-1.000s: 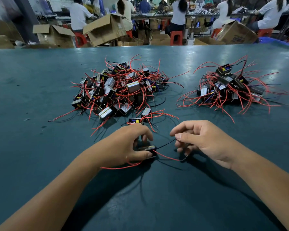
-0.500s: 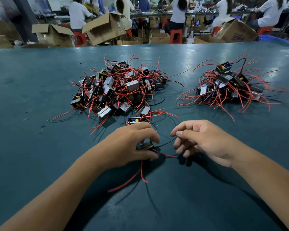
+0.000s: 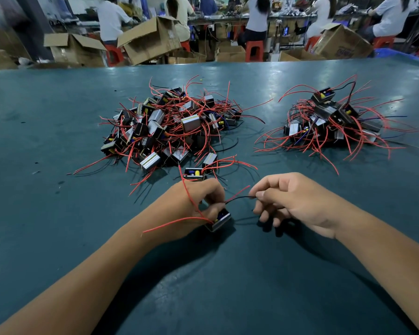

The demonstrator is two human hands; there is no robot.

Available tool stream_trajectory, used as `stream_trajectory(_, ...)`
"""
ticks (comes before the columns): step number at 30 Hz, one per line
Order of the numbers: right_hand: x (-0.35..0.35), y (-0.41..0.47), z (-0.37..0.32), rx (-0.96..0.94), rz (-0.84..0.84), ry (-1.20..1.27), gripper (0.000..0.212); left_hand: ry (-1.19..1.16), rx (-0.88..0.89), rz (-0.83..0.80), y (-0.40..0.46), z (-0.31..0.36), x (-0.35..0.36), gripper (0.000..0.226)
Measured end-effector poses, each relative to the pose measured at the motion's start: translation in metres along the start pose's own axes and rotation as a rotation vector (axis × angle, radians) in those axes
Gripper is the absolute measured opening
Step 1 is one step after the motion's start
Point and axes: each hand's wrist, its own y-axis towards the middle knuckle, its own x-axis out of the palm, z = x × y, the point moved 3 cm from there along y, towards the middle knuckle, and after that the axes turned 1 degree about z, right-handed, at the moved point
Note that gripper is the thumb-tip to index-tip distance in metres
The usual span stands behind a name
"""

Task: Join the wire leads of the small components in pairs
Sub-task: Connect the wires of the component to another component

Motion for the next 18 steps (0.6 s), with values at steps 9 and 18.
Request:
stream_trajectory(9, -0.006, -0.007, -0.01, -0.145, -0.097, -0.241, 0.01, -0.346, -0.139, 0.069, -0.001, -0.008, 0.004, 0.022)
stream_trajectory(18, -0.015, -0.011, -0.021, -0.357, -0.093, -0.435, 0.012, -0.833, -0.363, 0.029, 0.0, -0.005, 0.006, 0.005)
